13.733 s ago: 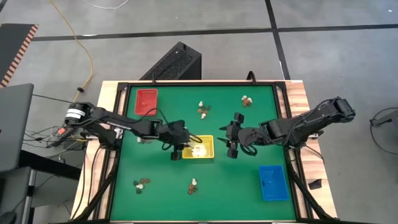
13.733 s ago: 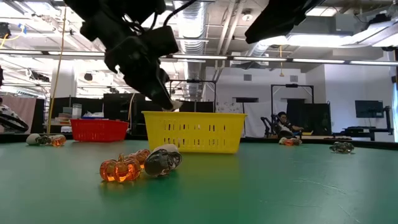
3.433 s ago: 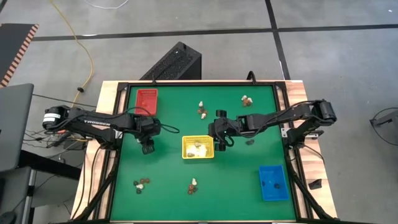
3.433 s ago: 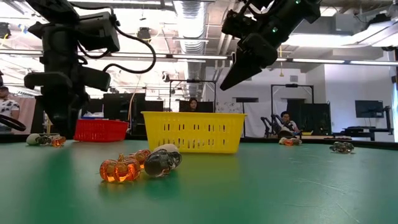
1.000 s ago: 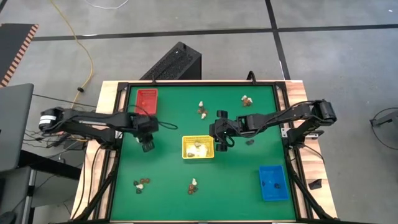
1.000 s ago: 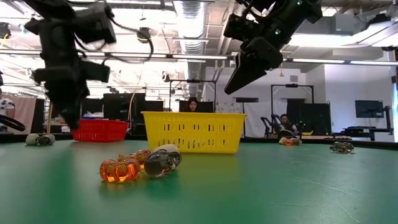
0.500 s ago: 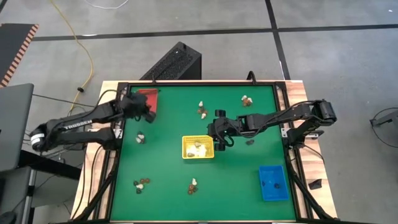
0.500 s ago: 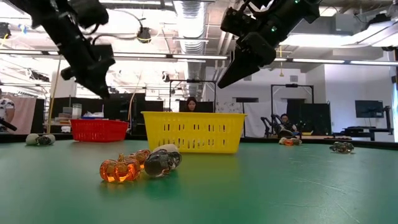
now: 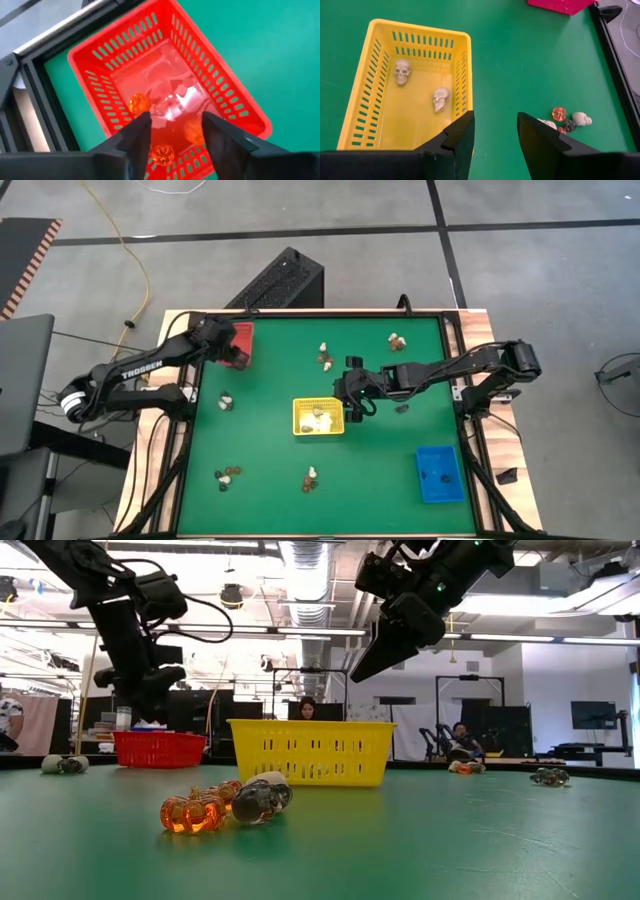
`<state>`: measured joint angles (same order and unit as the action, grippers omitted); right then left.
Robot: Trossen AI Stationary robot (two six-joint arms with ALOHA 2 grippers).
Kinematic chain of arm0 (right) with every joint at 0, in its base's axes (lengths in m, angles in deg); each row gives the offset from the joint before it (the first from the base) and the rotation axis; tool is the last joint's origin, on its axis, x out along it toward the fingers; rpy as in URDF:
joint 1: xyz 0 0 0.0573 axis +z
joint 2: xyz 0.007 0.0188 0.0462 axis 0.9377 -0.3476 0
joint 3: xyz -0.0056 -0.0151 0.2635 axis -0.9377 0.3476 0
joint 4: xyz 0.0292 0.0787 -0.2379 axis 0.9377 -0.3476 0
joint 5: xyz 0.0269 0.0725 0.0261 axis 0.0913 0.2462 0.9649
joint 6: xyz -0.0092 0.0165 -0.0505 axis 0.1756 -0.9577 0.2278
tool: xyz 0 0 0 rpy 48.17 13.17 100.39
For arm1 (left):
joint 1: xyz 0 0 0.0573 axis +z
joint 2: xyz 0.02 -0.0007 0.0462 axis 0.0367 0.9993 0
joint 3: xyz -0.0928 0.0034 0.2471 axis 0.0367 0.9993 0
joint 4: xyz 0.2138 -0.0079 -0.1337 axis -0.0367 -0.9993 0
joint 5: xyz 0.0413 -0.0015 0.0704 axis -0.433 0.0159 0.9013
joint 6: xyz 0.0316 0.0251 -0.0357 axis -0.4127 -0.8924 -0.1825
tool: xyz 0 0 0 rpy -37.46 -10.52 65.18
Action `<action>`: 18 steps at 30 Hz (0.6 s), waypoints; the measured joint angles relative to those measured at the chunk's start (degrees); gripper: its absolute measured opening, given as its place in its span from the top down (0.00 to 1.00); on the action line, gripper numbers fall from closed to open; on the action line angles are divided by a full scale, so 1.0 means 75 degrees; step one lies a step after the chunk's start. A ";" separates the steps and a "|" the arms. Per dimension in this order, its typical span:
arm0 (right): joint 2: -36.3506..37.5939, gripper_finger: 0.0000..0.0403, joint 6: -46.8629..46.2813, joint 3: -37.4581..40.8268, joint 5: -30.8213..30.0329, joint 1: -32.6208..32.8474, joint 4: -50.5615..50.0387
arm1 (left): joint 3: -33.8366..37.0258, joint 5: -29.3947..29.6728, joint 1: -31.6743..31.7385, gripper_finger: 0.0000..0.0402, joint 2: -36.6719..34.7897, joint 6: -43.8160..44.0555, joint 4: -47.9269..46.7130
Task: Sort Halloween decoration
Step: Put the black skull toy into the blue bin
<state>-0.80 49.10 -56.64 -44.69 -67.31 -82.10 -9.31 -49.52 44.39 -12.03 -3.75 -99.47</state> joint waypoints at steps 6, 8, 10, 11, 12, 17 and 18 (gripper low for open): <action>0.0000 0.55 -0.0067 0.0000 -0.0040 -0.0058 0.0002 | -0.0133 -0.0871 -0.0044 0.44 -0.0360 -0.0142 0.0094; 0.0000 0.55 -0.0446 0.0000 -0.0124 -0.0145 -0.0014 | -0.0154 -0.1746 -0.0199 0.44 -0.0567 0.0128 0.0344; 0.0002 0.55 -0.1085 -0.0001 -0.0275 -0.0300 -0.0272 | -0.0063 -0.2590 -0.0565 0.44 -0.0770 0.0325 0.0890; 0.0026 0.55 -0.1438 -0.0003 -0.0299 -0.0392 -0.0610 | 0.0006 -0.2926 -0.0850 0.44 -0.0853 0.0386 0.1212; 0.0084 0.55 -0.1819 -0.0003 -0.0307 -0.0472 -0.1096 | 0.0121 -0.3154 -0.1218 0.45 -0.0932 0.0461 0.1669; 0.0265 0.55 -0.4187 -0.0092 -0.0033 -0.0549 -0.3985 | 0.0984 -0.3139 -0.3323 0.46 -0.1109 0.0295 0.4637; 0.0272 0.55 -0.4671 -0.0097 0.0045 -0.0491 -0.4498 | 0.1099 -0.3069 -0.3674 0.46 -0.1106 0.0088 0.5108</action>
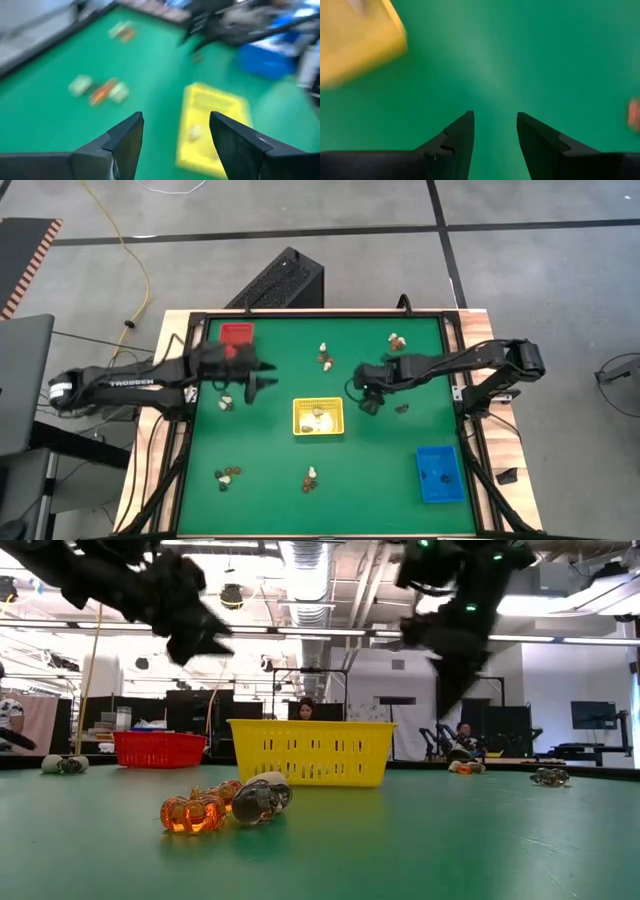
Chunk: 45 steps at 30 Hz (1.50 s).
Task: Sort Halloween decoration
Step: Put the black skull toy into the blue bin
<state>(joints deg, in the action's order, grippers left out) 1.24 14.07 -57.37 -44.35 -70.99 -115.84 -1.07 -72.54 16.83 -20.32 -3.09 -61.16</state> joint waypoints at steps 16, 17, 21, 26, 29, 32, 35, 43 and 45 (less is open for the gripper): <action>-0.0059 0.58 -0.2687 0.0900 0.1872 -0.0015 -0.1728 | 0.0551 0.1117 -0.1513 0.46 0.0000 -0.1355 0.0860; -0.0059 0.58 -0.2691 0.0958 0.1881 -0.0074 -0.1620 | 0.0551 0.1114 -0.1513 0.46 0.0003 -0.1355 0.0841; -0.0065 0.58 -0.2647 0.1021 0.1881 -0.0156 -0.1233 | 0.0551 0.1114 -0.1513 0.46 0.0003 -0.1353 0.0827; -0.0065 0.58 -0.2565 0.1027 0.1726 -0.0137 -0.1150 | 0.0548 0.1112 -0.1513 0.46 0.0003 -0.1289 0.0817; -0.0138 0.58 -0.2562 0.1027 0.1683 -0.0142 -0.1046 | 0.0548 0.1108 -0.1513 0.46 0.0003 -0.1164 0.0801; -0.0303 0.58 -0.2490 0.1027 0.1556 -0.0136 -0.1009 | 0.0545 0.1106 -0.1511 0.46 0.0003 -0.1143 0.0793; -0.0562 0.58 -0.2378 0.1027 0.1458 -0.0140 -0.0996 | 0.0542 0.1091 -0.1511 0.46 0.0003 -0.1081 0.0790; -0.1098 0.58 -0.2161 0.1023 0.1444 -0.0135 -0.1033 | 0.0539 0.1039 -0.1533 0.46 0.0003 -0.0968 0.0735; -0.1136 0.58 -0.2100 0.1009 0.1465 -0.0124 -0.1041 | 0.0539 0.1039 -0.1533 0.46 0.0003 -0.0956 0.0694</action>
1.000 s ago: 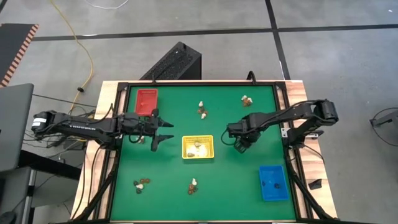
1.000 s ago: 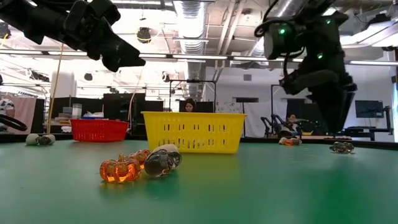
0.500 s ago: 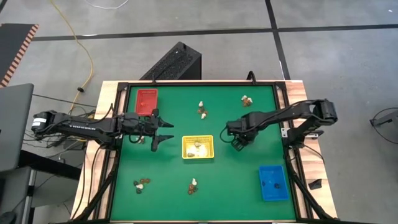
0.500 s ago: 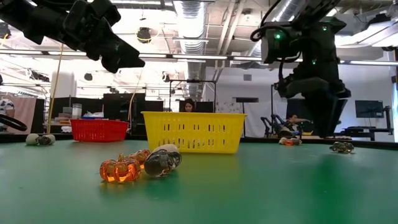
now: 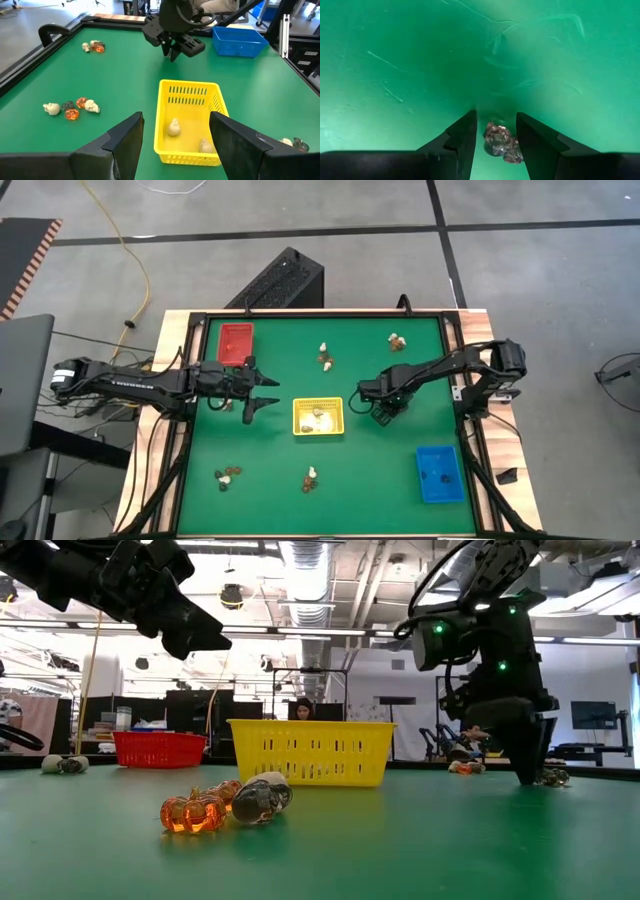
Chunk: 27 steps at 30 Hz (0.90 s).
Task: Sort Halloween decoration
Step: Put the black skull toy into the blue bin
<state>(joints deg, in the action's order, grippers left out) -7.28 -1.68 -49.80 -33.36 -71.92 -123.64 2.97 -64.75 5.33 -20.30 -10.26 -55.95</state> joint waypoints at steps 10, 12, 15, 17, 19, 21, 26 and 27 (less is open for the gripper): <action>0.0243 0.58 0.0025 0.0026 0.0255 0.0000 -0.0189 | 0.0000 0.0005 -0.0002 0.46 0.0000 -0.0026 -0.0155; 0.0291 0.58 0.0024 0.0026 0.0258 -0.0003 -0.0182 | 0.0000 0.0006 -0.0003 0.46 0.0000 -0.0032 -0.0152; 0.0299 0.58 0.0022 0.0026 0.0261 -0.0003 -0.0213 | 0.0000 0.0006 -0.0003 0.46 0.0000 -0.0040 -0.0155; 0.0299 0.58 0.0022 0.0026 0.0279 -0.0003 -0.0214 | -0.0002 0.0009 -0.0003 0.46 0.0002 -0.0048 -0.0157; 0.0299 0.58 0.0019 0.0026 0.0293 -0.0003 -0.0209 | -0.0003 0.0009 -0.0003 0.46 0.0000 -0.0050 -0.0155; 0.0302 0.58 0.0019 0.0026 0.0299 -0.0003 -0.0212 | -0.0001 0.0009 -0.0003 0.46 0.0000 -0.0050 -0.0157; 0.0302 0.58 0.0017 0.0026 0.0304 -0.0003 -0.0208 | -0.0002 0.0009 -0.0003 0.46 0.0000 -0.0029 -0.0219; 0.0302 0.58 0.0017 0.0026 0.0305 -0.0003 -0.0206 | 0.0000 0.0011 -0.0003 0.46 0.0000 -0.0029 -0.0219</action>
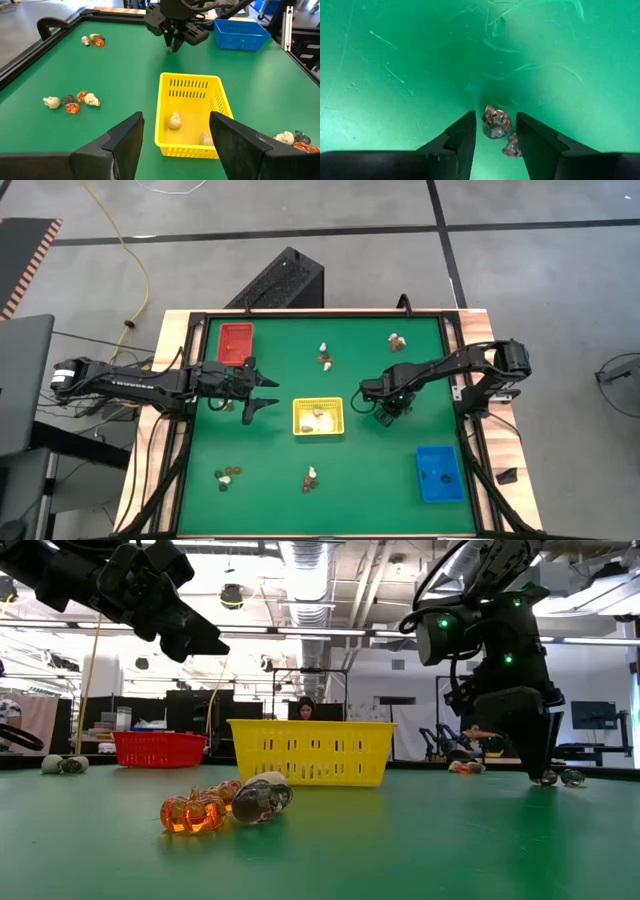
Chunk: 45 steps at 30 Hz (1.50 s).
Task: Sort Halloween decoration
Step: Put the black skull toy into the blue bin
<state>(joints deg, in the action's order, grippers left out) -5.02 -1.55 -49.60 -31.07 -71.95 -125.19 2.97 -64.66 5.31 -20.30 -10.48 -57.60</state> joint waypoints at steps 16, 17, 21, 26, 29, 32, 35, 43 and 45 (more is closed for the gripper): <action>0.0038 0.61 0.0007 0.0586 0.0338 -0.0003 0.0711 | 0.0000 0.0000 0.0000 0.46 0.0000 0.0074 0.0003; 0.0035 0.63 0.0022 0.0586 0.0341 -0.0003 0.0711 | -0.0001 0.0000 0.0000 0.46 0.0000 0.0082 0.0003; 0.0025 0.70 0.0109 0.0509 0.0357 -0.0003 0.0685 | -0.0003 0.0000 0.0000 0.46 -0.0024 0.0137 -0.0119; -0.0029 0.72 0.0543 0.0056 0.0385 0.0082 0.0619 | -0.0003 -0.0003 0.0000 0.46 -0.0448 0.0257 -0.0579; -0.0010 0.70 0.0840 -0.0446 0.0387 0.0187 0.0744 | -0.0003 -0.0003 0.0000 0.46 -0.0879 0.0396 -0.0840; -0.0012 0.70 0.1171 -0.0958 0.0387 0.0327 0.0930 | -0.0011 -0.0003 -0.0015 0.46 -0.1244 0.0604 -0.1161; -0.0012 0.71 0.1561 -0.1523 0.0382 0.0528 0.1473 | -0.0011 0.0014 -0.0106 0.46 -0.1373 0.0828 -0.1690; -0.0003 0.70 0.1902 -0.2825 0.0388 0.1577 0.2056 | 0.0128 0.0458 -0.0592 0.46 -0.1161 0.0819 -0.1692; 0.0000 0.70 0.1625 -0.2976 0.0389 0.1918 0.2056 | 0.0130 0.0461 -0.0635 0.46 -0.1144 0.0816 -0.1684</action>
<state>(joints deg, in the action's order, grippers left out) -5.02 10.63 -71.92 -28.15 -57.56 -109.77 3.95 -61.21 0.54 -28.88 -4.36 -70.23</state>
